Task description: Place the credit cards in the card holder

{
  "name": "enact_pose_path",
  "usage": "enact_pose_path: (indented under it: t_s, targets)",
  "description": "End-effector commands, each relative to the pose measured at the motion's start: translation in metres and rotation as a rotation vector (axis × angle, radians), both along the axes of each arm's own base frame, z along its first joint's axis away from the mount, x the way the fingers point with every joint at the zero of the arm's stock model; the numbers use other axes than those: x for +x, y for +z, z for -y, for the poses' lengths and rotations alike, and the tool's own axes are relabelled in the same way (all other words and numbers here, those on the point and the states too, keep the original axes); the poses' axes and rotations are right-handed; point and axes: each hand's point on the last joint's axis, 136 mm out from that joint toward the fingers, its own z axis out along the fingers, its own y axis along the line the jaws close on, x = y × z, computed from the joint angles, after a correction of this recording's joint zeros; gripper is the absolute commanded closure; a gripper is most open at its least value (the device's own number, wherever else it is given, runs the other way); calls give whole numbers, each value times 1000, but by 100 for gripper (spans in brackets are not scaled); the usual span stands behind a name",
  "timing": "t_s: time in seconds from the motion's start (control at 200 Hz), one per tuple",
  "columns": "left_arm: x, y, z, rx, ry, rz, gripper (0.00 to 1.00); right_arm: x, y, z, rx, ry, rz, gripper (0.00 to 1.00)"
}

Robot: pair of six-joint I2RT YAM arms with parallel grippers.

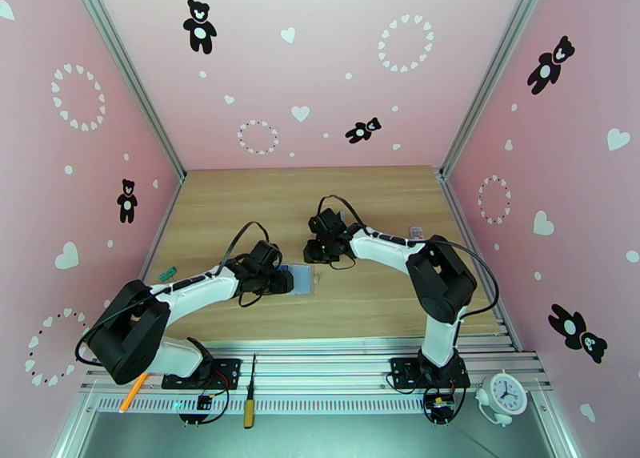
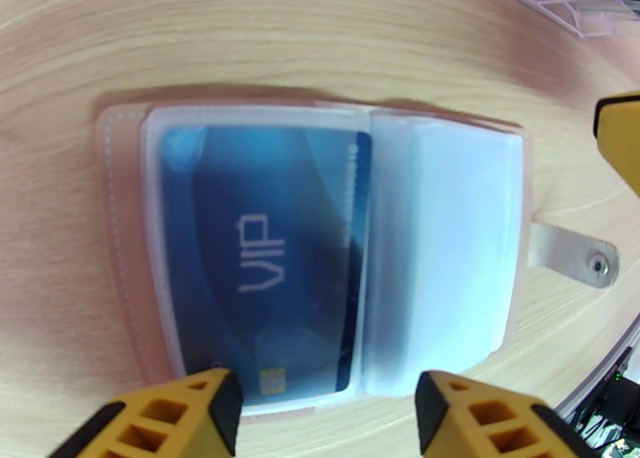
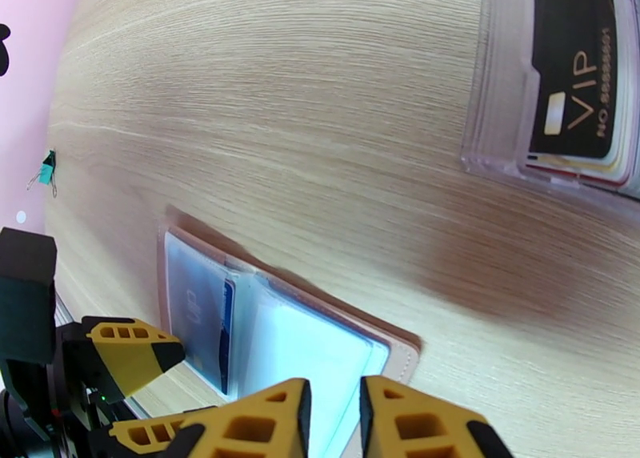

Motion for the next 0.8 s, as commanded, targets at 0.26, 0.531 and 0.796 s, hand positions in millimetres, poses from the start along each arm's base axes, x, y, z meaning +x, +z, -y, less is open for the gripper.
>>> enact_pose_path:
  t_s: [0.26, 0.531, 0.796]
  targets:
    - [6, 33, -7, 18, -28, 93, 34, -21, -12, -15, 5, 56, -38, 78]
    - [-4, 11, -33, 157, -13, 49, 22, -28, -25, -19, -15, 72, -60, 80]
    - [-4, -1, -21, 97, -27, 46, 19, -27, -34, -18, -31, 68, -68, 80]
